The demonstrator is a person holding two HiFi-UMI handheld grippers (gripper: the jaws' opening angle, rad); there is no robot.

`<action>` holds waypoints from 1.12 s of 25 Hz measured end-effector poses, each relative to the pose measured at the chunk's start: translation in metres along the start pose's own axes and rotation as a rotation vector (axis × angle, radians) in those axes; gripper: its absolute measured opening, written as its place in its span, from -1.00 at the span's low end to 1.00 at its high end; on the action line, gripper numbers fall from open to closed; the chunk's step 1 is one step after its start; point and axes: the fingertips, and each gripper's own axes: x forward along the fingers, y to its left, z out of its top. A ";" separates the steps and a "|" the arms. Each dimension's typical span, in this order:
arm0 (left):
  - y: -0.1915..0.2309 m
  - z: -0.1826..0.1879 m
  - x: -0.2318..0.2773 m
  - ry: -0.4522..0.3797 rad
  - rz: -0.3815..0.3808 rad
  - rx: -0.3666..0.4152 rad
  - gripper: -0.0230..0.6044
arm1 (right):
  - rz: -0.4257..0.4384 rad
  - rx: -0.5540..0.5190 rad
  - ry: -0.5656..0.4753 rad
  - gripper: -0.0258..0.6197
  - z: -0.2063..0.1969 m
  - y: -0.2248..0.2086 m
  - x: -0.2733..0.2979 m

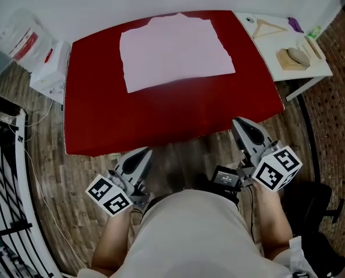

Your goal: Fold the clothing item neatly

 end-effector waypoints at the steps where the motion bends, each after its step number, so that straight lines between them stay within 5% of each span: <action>1: -0.006 0.000 0.000 -0.007 0.002 0.004 -0.91 | 0.006 0.002 0.005 -0.86 0.001 -0.002 -0.001; 17: -0.080 -0.065 0.021 -0.022 0.136 -0.065 -0.91 | 0.175 -0.058 0.162 -0.88 -0.029 -0.016 -0.050; 28: -0.100 -0.063 0.015 0.029 0.049 -0.035 -0.91 | 0.119 0.005 0.155 -0.88 -0.032 0.002 -0.058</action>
